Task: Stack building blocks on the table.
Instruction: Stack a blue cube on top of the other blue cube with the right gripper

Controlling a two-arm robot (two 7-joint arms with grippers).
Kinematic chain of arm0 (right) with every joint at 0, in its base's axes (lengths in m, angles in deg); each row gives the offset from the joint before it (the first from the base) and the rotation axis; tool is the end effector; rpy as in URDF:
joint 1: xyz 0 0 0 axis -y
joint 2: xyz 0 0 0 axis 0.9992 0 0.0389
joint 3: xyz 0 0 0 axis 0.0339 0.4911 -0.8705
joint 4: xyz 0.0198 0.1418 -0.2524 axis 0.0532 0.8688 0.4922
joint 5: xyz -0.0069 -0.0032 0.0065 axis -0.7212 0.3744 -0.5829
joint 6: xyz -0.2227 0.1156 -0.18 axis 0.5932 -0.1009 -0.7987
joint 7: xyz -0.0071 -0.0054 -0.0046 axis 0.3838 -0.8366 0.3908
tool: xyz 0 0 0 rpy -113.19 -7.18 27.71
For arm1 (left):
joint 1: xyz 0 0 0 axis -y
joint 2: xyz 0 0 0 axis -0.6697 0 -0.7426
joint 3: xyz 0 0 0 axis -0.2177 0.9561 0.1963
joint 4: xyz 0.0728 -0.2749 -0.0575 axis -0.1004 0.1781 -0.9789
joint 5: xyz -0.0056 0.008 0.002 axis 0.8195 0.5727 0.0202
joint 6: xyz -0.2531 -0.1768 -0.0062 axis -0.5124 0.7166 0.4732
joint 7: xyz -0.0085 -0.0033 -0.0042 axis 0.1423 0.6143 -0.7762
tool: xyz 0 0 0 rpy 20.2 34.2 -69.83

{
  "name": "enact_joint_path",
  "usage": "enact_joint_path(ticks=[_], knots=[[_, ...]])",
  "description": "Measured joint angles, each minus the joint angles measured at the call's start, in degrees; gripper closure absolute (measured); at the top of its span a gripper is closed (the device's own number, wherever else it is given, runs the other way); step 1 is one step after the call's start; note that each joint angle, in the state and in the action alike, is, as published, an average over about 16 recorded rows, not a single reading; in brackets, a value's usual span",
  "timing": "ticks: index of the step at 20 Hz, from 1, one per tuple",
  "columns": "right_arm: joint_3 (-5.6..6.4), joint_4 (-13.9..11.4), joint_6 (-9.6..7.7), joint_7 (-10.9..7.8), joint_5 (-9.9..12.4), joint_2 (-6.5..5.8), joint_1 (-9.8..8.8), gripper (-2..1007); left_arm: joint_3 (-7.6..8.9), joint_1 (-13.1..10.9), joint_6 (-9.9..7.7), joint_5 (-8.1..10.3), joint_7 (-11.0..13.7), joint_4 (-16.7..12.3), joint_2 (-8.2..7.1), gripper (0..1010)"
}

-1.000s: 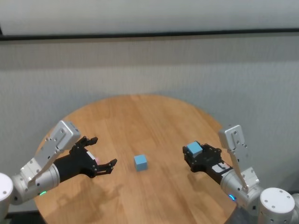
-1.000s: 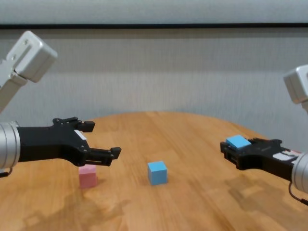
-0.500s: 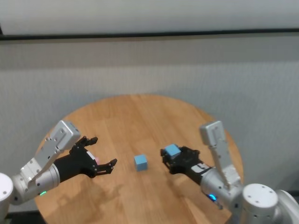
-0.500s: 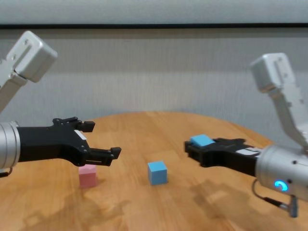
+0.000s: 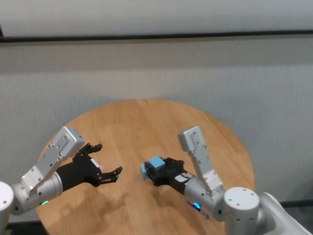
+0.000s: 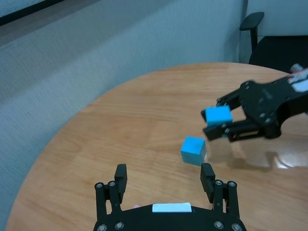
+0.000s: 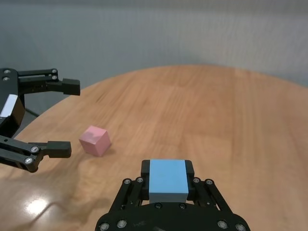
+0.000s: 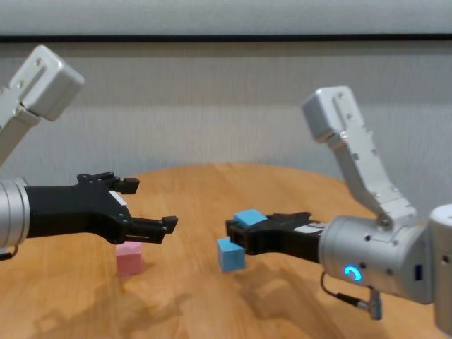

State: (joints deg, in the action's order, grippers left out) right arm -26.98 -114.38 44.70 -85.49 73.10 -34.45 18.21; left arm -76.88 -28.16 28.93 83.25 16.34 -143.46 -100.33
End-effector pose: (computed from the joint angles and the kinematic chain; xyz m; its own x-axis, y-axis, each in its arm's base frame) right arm 0.4091 0.0773 -0.3148 0.5832 -0.8111 -0.0446 0.7709 0.5699 -0.2846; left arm 0.4055 0.0592 -0.2761 0.7107 0.6351 0.3026 -0.7017 0.6704 0.2410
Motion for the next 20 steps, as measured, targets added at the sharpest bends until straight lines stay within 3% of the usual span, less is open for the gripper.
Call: enact_joint_path(ticks=[9,20], knots=[[-1.54,5.5,0.88,0.69,-0.9,2.5,2.63,635,0.0,0.0,0.0,0.0,0.0,0.0,0.0,7],[-1.66,8.2,3.81,1.58,-2.7,3.27,3.89,635,0.0,0.0,0.0,0.0,0.0,0.0,0.0,7]])
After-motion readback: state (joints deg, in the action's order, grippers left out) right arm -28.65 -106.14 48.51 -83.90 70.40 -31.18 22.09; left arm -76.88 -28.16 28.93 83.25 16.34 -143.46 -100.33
